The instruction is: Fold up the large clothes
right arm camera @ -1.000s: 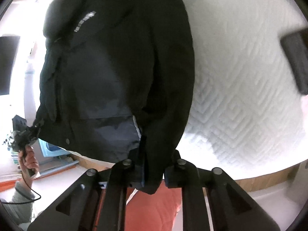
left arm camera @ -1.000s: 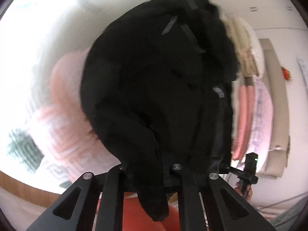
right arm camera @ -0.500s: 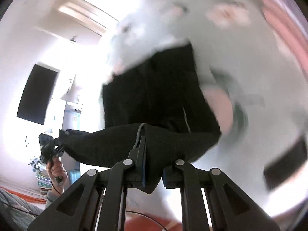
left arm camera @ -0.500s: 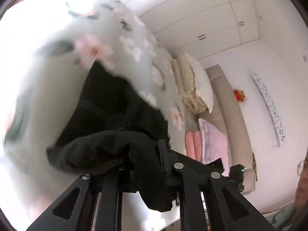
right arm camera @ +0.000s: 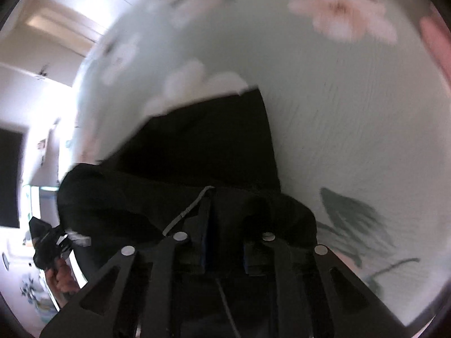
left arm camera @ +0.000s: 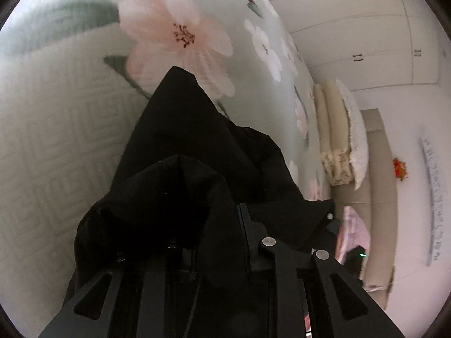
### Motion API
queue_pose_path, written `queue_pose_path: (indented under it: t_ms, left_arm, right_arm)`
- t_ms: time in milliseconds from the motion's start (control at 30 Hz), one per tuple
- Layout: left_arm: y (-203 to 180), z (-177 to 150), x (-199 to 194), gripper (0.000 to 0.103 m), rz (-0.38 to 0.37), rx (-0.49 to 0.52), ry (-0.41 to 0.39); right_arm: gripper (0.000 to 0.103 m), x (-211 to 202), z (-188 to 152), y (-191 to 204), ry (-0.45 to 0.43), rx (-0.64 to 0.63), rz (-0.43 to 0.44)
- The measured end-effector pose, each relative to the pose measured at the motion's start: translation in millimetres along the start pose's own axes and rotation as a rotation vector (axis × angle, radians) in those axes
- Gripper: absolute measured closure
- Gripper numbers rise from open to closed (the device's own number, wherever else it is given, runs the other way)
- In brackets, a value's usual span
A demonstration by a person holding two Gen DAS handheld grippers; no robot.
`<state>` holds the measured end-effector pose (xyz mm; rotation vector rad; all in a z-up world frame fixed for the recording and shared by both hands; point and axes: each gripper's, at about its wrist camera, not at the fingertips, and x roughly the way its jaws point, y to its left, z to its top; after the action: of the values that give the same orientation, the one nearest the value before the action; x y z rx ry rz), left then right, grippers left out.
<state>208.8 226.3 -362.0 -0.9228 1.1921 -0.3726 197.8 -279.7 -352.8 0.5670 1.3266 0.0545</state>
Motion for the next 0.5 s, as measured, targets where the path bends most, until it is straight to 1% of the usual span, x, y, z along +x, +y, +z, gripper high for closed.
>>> queue_pose_path:
  t_ms: [33, 133, 200, 267, 300, 333, 400, 433, 500]
  left_arm:
    - [3.3, 2.9, 0.3, 0.079, -0.027, -0.002, 0.018]
    - [7.9, 9.2, -2.3, 0.077, -0.073, -0.003, 0.078]
    - [2.7, 10.2, -8.3, 0.073, -0.056, 0.017, 0.113]
    - [-11.2, 11.2, -19.9, 0.065, 0.063, 0.094, 0.140]
    - [-19.6, 11.6, -26.3, 0.057, 0.123, 0.143, 0.143]
    - [-32.3, 9.8, -39.6, 0.050, 0.188, 0.215, 0.141]
    - [-43.5, 7.6, -61.9, 0.047, 0.209, 0.281, 0.156]
    - [-46.4, 7.6, -72.1, 0.043, 0.233, 0.299, 0.149]
    - [-52.8, 3.9, -97.7, 0.035, 0.330, 0.352, 0.103]
  right_arm:
    - [0.082, 5.3, 0.9, 1.0, -0.003, -0.005, -0.011]
    - [0.082, 12.9, 4.5, 3.4, -0.006, -0.021, -0.036]
    - [0.082, 14.1, 8.0, 3.2, 0.011, -0.017, -0.037]
    - [0.082, 13.2, 13.9, 0.0, 0.027, 0.004, -0.015]
    - [0.081, 10.3, 17.3, -3.9, 0.031, 0.023, 0.001]
    - [0.081, 2.3, 19.1, -9.5, 0.027, 0.053, 0.016]
    - [0.080, -13.5, 21.8, -16.1, -0.008, 0.092, 0.022]
    - [0.079, -22.3, 23.7, -20.3, -0.021, 0.112, 0.036]
    - [0.075, -33.1, 27.3, -24.3, -0.017, 0.141, 0.067]
